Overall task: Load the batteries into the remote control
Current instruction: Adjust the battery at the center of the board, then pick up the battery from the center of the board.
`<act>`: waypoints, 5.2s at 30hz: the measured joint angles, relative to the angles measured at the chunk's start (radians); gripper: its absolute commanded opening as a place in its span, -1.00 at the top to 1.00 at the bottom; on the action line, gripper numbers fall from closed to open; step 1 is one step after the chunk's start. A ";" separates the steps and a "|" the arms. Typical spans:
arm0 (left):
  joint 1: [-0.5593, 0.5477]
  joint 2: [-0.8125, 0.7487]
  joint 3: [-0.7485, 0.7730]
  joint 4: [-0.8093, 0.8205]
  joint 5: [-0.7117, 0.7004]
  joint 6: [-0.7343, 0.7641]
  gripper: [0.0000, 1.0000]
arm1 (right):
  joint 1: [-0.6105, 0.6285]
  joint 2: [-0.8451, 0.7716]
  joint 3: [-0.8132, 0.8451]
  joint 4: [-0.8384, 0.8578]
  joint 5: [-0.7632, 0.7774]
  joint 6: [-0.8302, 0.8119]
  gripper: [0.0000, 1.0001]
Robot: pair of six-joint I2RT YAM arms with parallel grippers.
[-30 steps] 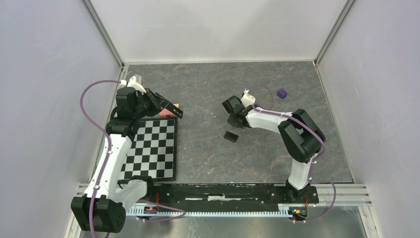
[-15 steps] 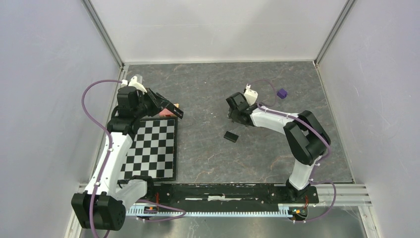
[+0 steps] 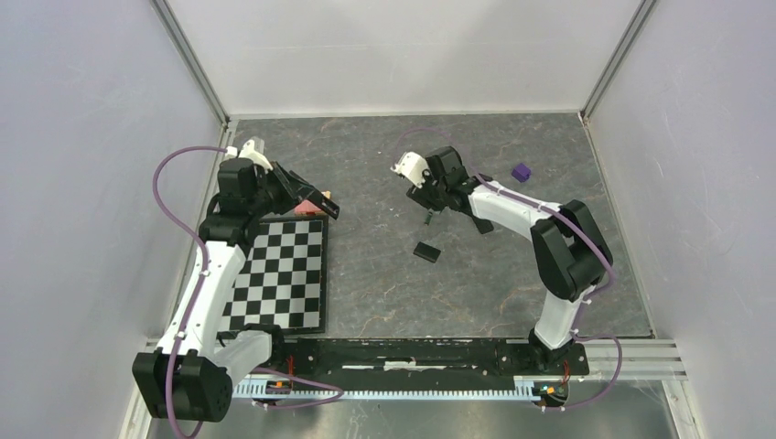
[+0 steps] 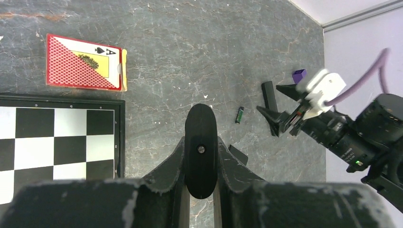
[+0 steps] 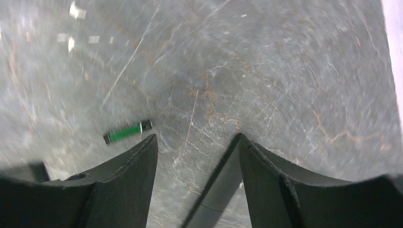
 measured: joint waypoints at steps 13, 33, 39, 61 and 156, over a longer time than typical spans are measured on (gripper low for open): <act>0.000 0.014 0.039 -0.007 0.000 0.000 0.96 | -0.040 0.106 0.118 -0.332 -0.297 -0.617 -0.34; 0.000 0.055 0.104 -0.058 -0.001 0.012 0.96 | -0.053 0.309 0.349 -0.576 -0.492 -0.801 0.23; 0.000 0.076 0.106 -0.060 0.000 0.020 0.96 | -0.061 0.313 0.351 -0.594 -0.501 -0.810 0.86; -0.036 0.056 -0.011 0.156 0.205 0.019 0.96 | -0.063 0.108 0.071 -0.425 -0.525 -0.639 0.87; -0.203 0.117 -0.100 0.363 0.176 -0.031 0.96 | -0.111 -0.024 -0.167 -0.102 -0.306 0.095 1.00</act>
